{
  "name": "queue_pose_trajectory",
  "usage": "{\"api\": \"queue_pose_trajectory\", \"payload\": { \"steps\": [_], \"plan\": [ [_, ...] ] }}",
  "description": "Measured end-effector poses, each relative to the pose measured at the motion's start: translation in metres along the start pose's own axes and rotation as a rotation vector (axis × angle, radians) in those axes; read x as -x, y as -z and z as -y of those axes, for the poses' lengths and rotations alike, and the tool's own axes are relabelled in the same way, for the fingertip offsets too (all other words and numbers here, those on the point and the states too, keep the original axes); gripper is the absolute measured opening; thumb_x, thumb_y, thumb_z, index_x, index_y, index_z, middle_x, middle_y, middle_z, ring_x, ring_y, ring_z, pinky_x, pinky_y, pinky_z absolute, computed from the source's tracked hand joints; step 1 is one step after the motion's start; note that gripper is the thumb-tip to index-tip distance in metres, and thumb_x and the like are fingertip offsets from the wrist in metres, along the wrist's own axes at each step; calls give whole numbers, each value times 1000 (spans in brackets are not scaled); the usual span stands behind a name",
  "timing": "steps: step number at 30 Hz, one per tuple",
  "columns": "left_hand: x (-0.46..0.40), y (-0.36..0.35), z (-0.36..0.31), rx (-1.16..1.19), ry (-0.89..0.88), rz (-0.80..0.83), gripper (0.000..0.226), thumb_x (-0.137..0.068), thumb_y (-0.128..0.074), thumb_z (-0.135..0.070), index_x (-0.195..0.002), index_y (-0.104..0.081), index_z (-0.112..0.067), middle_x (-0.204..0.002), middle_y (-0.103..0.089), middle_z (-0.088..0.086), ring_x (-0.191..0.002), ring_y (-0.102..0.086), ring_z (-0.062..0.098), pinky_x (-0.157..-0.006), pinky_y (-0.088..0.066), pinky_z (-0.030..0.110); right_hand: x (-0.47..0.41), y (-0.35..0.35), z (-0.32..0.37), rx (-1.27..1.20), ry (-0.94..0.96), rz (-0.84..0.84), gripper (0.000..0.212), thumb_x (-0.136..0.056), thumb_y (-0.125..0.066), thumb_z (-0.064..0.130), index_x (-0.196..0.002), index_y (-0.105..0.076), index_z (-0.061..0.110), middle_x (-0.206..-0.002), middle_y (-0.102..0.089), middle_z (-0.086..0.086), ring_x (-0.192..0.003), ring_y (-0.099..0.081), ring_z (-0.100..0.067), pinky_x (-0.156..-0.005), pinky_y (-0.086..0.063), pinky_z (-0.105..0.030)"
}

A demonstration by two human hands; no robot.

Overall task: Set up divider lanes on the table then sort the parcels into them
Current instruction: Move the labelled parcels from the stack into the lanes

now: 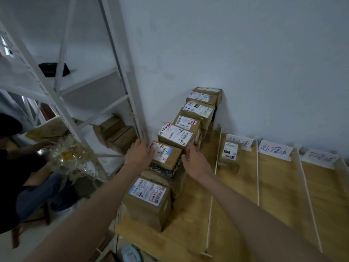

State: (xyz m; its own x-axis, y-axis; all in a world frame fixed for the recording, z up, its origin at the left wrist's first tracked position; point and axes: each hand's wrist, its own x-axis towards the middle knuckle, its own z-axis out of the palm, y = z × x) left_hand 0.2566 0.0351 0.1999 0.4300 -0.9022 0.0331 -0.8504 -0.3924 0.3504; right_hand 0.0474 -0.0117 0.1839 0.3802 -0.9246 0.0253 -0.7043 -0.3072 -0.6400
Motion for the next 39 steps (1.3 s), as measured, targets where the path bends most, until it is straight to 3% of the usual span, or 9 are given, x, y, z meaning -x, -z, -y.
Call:
{"api": "queue_pose_trajectory", "payload": {
  "steps": [5, 9, 15, 19, 21, 25, 30, 36, 39],
  "plan": [
    [5, -14, 21, 252, 80, 59, 54, -97, -45, -55, -129, -53, -13, -117, -63, 8, -94, -62, 22, -77, -51, 35, -4, -34, 19, -113, -152, -7, 34, -101, -40, 46, -121, -44, 18, -106, -65, -5, -92, -64, -24, -64, -49, -34],
    [6, -21, 27, 411, 37, 58, 45, -95, -49, -56, -109, -61, -15, -103, -69, 5, -84, -64, 14, -69, -53, 32, -1, -46, 26, -169, -217, -41, 43, -99, -42, 47, -127, -47, 14, -125, -58, -5, -113, -58, -23, -89, -54, -45],
    [19, -22, 32, 534, 40, 14, 49, -88, -48, -69, -105, -60, -24, -102, -67, -1, -88, -66, 13, -80, -58, 42, 11, -49, 39, -230, -227, -140, 47, -101, -40, 45, -135, -43, 12, -137, -46, -8, -123, -48, -24, -103, -47, -43],
    [35, -15, 30, 615, 19, -48, 57, -82, -47, -77, -109, -57, -28, -107, -64, -3, -92, -65, 12, -79, -59, 42, 28, -48, 51, -361, -211, -259, 45, -101, -40, 45, -136, -40, 16, -132, -39, -5, -116, -49, -22, -97, -48, -39],
    [45, -12, 23, 625, -8, -73, 50, -83, -49, -73, -108, -54, -31, -109, -62, -4, -93, -64, 11, -79, -59, 40, 39, -46, 53, -414, -215, -321, 42, -102, -42, 42, -135, -40, 17, -124, -38, -3, -110, -51, -20, -90, -49, -35],
    [64, -18, 3, 650, -78, -79, 42, -87, -54, -66, -111, -48, -33, -113, -57, -7, -98, -62, 9, -81, -58, 37, 63, -38, 44, -487, -251, -446, 39, -102, -45, 35, -137, -39, 19, -124, -37, -3, -90, -48, -4, -69, -39, -14],
    [88, -36, -40, 657, -165, -63, 52, -93, -52, -57, -131, -47, -21, -127, -51, -5, -112, -50, 10, -89, -43, 29, 92, -13, 18, -508, -295, -565, 44, -101, -46, 33, -142, -39, 19, -131, -42, 0, -110, -46, -11, -84, -39, -25],
    [104, -60, -89, 627, -289, 59, 63, -91, -42, -69, -135, -44, -24, -134, -46, -5, -120, -49, 17, -98, -46, 42, 125, 18, -23, -450, -366, -710, 44, -100, -47, 36, -140, -41, 20, -126, -42, 6, -107, -49, -11, -89, -46, -34],
    [113, -67, -114, 663, -379, 106, 52, -95, -47, -58, -132, -46, -21, -131, -43, -4, -112, -49, 10, -89, -42, 29, 139, 29, -42, -450, -395, -774, 46, -99, -48, 43, -138, -43, 20, -129, -44, 2, -113, -53, -17, -93, -50, -41]
  ]
}}
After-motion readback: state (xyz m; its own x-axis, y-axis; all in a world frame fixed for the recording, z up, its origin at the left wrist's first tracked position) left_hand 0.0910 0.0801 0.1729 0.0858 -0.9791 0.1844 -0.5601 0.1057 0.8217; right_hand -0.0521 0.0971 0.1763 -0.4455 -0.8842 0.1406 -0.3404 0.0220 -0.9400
